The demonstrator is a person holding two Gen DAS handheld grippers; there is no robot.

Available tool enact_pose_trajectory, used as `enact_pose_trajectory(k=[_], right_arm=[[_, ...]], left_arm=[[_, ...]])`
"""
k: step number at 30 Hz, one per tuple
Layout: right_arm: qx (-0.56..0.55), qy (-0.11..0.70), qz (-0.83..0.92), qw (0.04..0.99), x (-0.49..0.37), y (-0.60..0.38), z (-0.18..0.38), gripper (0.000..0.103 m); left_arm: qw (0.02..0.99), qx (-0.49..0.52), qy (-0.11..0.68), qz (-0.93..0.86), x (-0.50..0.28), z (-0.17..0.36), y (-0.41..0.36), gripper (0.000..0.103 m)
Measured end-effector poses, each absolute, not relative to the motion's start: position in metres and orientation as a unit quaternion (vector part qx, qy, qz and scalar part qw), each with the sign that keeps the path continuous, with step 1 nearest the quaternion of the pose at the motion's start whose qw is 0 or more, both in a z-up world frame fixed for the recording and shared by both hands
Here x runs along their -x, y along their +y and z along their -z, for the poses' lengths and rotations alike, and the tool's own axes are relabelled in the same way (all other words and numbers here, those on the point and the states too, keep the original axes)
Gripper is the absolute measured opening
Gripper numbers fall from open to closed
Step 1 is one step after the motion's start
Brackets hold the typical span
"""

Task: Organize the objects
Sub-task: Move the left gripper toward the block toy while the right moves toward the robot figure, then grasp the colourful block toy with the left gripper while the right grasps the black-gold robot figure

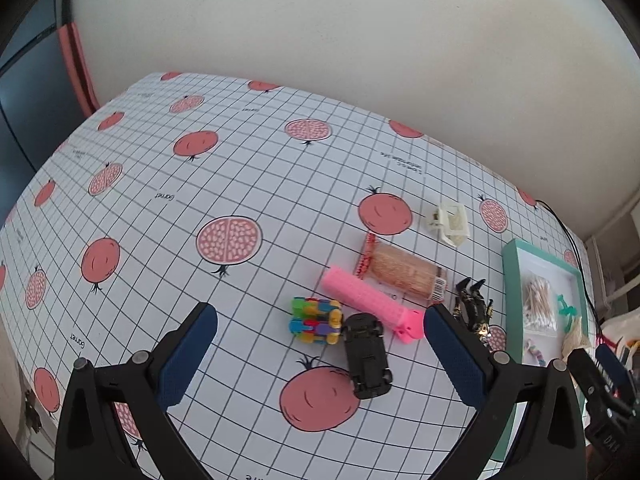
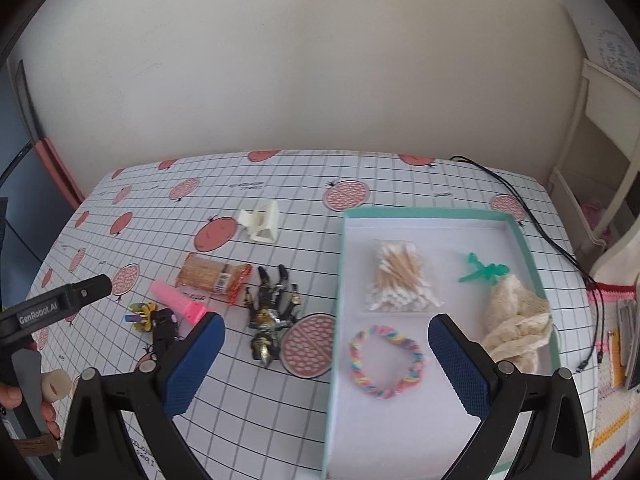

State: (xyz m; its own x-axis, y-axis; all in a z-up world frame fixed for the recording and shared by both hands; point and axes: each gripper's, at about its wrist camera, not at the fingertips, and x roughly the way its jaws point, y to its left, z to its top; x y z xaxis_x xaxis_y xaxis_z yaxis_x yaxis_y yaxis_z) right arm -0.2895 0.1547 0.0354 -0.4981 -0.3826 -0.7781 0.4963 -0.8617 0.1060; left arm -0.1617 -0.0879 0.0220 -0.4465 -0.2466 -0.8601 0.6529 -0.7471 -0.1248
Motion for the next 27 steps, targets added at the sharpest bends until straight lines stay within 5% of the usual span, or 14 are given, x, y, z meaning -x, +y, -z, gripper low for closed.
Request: enact_pose_trajectory(k=[10,24,27], right_arm=[[-0.448,0.083,0.847,0.274,0.279,0.113,-0.012,0.1],[-0.486,0.093,0.831,0.255,0.287,0.096,0.029,0.08],[-0.49,0.095,0.828,0.257,0.287,0.094,0.033,0.078]], left_arm=[[0.275,-0.459,0.25,0.807,0.153,-0.004,-0.117,0.103],[0.243,-0.502,0.22,0.8,0.176,0.03,-0.104,0.102],[0.243,-0.51,0.223,0.795,0.177,0.037,-0.105,0.095]])
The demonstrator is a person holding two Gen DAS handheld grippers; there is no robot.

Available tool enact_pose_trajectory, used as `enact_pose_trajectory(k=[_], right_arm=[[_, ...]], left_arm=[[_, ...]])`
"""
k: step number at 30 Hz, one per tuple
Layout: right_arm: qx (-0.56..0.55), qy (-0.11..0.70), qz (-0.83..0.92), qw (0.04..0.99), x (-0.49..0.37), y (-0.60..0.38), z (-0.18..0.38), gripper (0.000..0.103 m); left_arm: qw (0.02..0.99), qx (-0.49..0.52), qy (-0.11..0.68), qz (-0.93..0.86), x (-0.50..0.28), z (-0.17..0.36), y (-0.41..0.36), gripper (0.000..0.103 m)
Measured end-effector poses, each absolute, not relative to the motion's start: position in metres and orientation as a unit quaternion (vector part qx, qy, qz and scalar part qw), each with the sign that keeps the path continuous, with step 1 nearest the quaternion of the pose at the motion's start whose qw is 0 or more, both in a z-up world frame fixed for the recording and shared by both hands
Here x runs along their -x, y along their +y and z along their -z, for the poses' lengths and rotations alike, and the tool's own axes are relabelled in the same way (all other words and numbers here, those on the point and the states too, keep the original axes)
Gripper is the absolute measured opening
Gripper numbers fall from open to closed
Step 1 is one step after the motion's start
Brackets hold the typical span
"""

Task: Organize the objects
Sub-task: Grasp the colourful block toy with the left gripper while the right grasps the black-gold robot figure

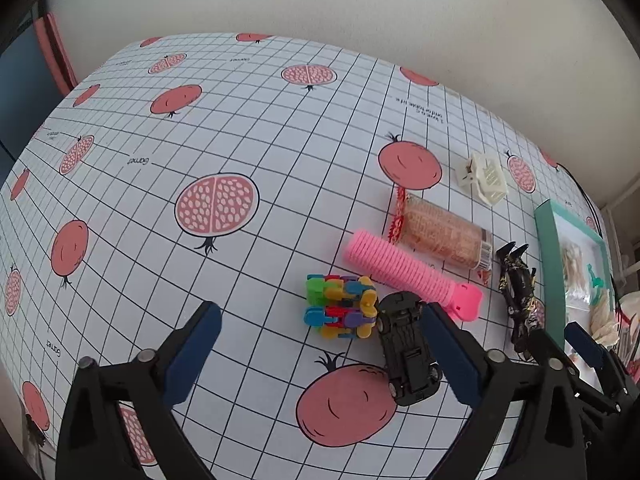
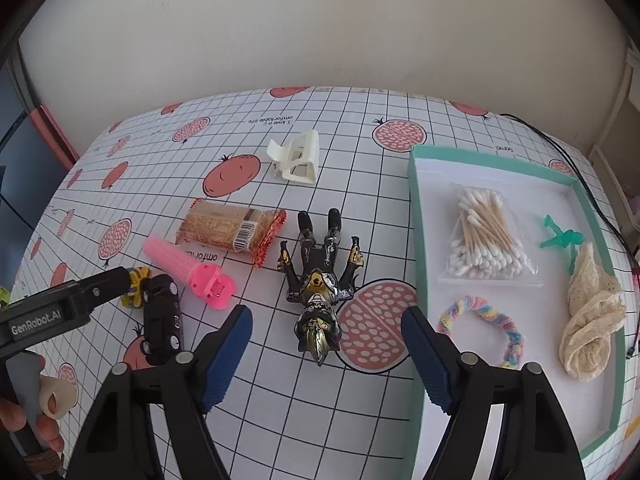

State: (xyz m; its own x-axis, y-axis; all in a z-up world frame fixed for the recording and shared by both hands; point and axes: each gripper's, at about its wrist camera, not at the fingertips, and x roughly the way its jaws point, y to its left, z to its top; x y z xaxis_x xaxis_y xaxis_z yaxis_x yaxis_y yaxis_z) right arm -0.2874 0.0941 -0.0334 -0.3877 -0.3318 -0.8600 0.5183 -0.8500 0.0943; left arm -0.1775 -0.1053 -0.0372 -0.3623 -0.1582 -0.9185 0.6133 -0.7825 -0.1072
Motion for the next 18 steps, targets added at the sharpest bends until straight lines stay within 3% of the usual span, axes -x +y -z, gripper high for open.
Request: enact_pose_trajectory(k=[16,18], right_arm=[[-0.503,0.113,0.817,0.259,0.288,0.09,0.05,0.067],[-0.504,0.113,0.816,0.26,0.287,0.09,0.05,0.06]], left_arm=[[0.249,-0.518,0.224,0.787,0.181,0.048,-0.106,0.094],[0.249,-0.518,0.224,0.787,0.18,0.048,-0.105,0.093]])
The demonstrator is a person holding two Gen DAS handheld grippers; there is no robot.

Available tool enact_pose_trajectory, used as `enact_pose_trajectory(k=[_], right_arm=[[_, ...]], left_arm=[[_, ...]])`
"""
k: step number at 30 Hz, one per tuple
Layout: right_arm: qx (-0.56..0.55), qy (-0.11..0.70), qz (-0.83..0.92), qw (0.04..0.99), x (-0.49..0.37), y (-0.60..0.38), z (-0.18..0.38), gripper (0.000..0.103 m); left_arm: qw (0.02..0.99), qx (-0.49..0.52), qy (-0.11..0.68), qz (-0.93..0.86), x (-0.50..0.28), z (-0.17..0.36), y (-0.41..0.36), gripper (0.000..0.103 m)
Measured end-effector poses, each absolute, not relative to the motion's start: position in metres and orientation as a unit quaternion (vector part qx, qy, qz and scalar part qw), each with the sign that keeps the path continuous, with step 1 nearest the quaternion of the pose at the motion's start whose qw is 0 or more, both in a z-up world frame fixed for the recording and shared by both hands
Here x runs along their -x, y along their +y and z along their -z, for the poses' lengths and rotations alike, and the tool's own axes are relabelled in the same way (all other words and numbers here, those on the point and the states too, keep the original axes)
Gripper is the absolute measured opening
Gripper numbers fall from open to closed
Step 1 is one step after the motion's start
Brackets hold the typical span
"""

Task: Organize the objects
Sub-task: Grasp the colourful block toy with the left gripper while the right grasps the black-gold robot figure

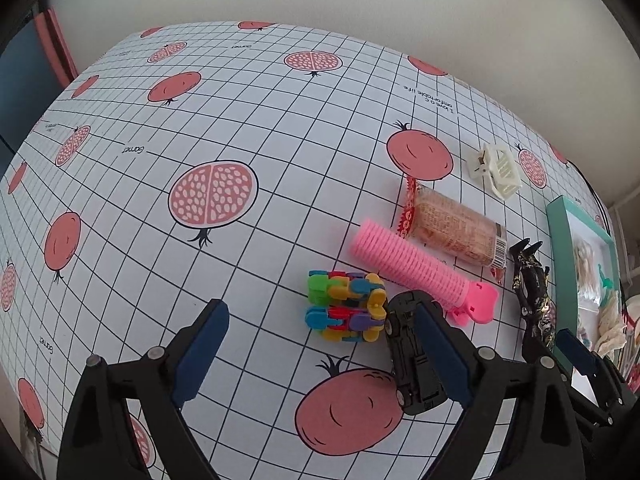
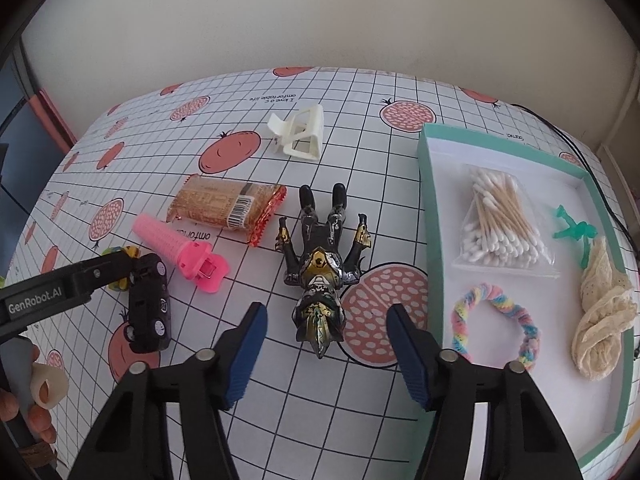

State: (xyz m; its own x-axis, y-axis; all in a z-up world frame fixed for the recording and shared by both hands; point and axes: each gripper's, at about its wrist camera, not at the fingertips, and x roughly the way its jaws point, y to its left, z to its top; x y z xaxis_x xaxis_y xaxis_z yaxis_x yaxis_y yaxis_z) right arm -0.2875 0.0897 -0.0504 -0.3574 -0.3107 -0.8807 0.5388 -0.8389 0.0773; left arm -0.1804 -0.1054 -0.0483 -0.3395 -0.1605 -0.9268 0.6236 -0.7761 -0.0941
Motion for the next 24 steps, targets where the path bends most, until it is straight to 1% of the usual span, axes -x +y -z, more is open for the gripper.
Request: enact_pose_trajectory(k=[10,12,16,18,20,21,22,23,24], right_arm=[[-0.514,0.1,0.812,0.258,0.2911,0.0944,0.0552,0.053],[-0.514,0.099,0.813,0.255,0.2916,0.0947,0.056,0.048],[-0.517,0.089,0.812,0.257,0.2924,0.0951,0.0571,0.043],[-0.517,0.089,0.812,0.256,0.2917,0.0946,0.0571,0.036],[-0.518,0.092,0.811,0.257,0.2907,0.0933,0.057,0.031],[-0.518,0.092,0.81,0.259,0.2903,0.0927,0.0572,0.029],[-0.517,0.093,0.81,0.26,0.2898,0.0923,0.0572,0.029],[-0.517,0.095,0.81,0.261,0.2893,0.0918,0.0571,0.029],[-0.517,0.095,0.81,0.261,0.2892,0.0911,0.0575,0.029]], left_arm=[[0.25,-0.516,0.228,0.787,0.1809,0.051,-0.1067,0.093],[0.251,-0.517,0.231,0.785,0.1805,0.0523,-0.1072,0.093],[0.251,-0.515,0.233,0.786,0.1809,0.0519,-0.1083,0.093],[0.251,-0.513,0.235,0.786,0.1809,0.0516,-0.1084,0.093],[0.251,-0.513,0.235,0.786,0.1811,0.0515,-0.1086,0.093],[0.252,-0.513,0.235,0.786,0.1809,0.0515,-0.1088,0.092],[0.251,-0.513,0.237,0.786,0.1806,0.0517,-0.1092,0.086],[0.249,-0.514,0.24,0.785,0.1804,0.0526,-0.1098,0.075],[0.25,-0.515,0.243,0.783,0.1797,0.0537,-0.1109,0.073]])
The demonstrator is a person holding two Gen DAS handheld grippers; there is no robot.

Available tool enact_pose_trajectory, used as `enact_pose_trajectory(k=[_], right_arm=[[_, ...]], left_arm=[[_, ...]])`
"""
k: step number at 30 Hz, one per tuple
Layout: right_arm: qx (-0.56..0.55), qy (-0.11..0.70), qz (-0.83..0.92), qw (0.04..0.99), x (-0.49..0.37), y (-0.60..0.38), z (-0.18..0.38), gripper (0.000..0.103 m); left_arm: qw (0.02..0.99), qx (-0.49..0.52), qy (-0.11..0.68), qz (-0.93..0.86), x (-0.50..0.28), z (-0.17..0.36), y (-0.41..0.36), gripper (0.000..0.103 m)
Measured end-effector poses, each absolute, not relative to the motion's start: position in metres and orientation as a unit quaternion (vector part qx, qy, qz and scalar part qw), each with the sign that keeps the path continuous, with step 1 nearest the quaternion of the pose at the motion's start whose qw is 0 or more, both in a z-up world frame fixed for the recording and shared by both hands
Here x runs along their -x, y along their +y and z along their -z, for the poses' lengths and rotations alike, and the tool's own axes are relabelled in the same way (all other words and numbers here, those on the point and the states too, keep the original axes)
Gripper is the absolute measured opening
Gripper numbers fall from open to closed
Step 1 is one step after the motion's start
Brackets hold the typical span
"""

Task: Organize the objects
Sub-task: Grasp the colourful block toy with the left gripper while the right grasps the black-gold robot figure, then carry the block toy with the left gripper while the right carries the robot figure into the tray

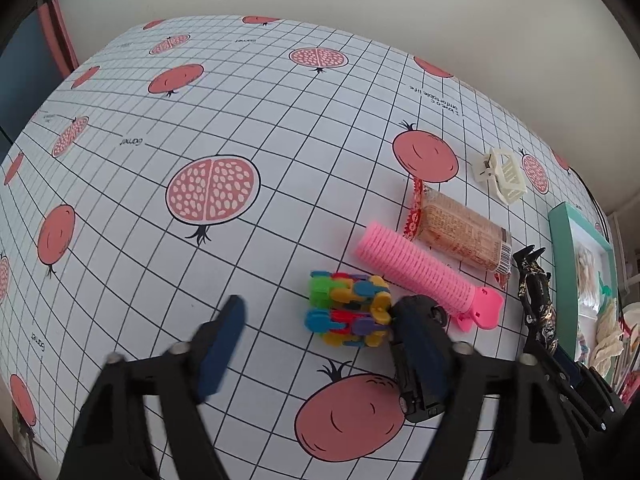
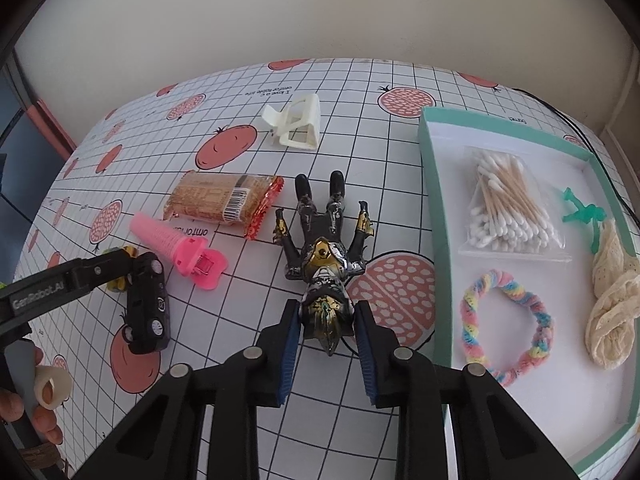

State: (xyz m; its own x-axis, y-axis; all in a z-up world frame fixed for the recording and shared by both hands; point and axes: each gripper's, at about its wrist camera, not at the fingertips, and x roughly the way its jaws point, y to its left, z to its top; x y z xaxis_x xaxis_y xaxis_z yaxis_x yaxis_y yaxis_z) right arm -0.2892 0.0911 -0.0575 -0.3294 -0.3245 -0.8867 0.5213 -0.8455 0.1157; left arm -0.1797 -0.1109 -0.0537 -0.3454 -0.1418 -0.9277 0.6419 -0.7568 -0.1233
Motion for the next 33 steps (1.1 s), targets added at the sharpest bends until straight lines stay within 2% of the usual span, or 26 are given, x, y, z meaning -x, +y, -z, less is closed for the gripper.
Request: enact_pose_trajectory(k=[4,6,15,33], right_arm=[[-0.517,0.094,0.809,0.264,0.2893,0.0912,0.0577,0.029],[-0.517,0.094,0.809,0.264,0.2892,0.0913,0.0577,0.029],[-0.518,0.09,0.809,0.265,0.289,0.0919,0.0578,0.029],[-0.512,0.074,0.811,0.273,0.289,0.0919,0.0544,0.029]], left_arm=[[0.249,-0.518,0.246,0.781,0.1788,0.0564,-0.1111,0.071],[0.243,-0.516,0.25,0.782,0.1786,0.0557,-0.1107,0.064],[0.235,-0.524,0.251,0.779,0.1782,0.0581,-0.1107,0.045],[0.241,-0.515,0.248,0.784,0.1758,0.0524,-0.1113,0.043]])
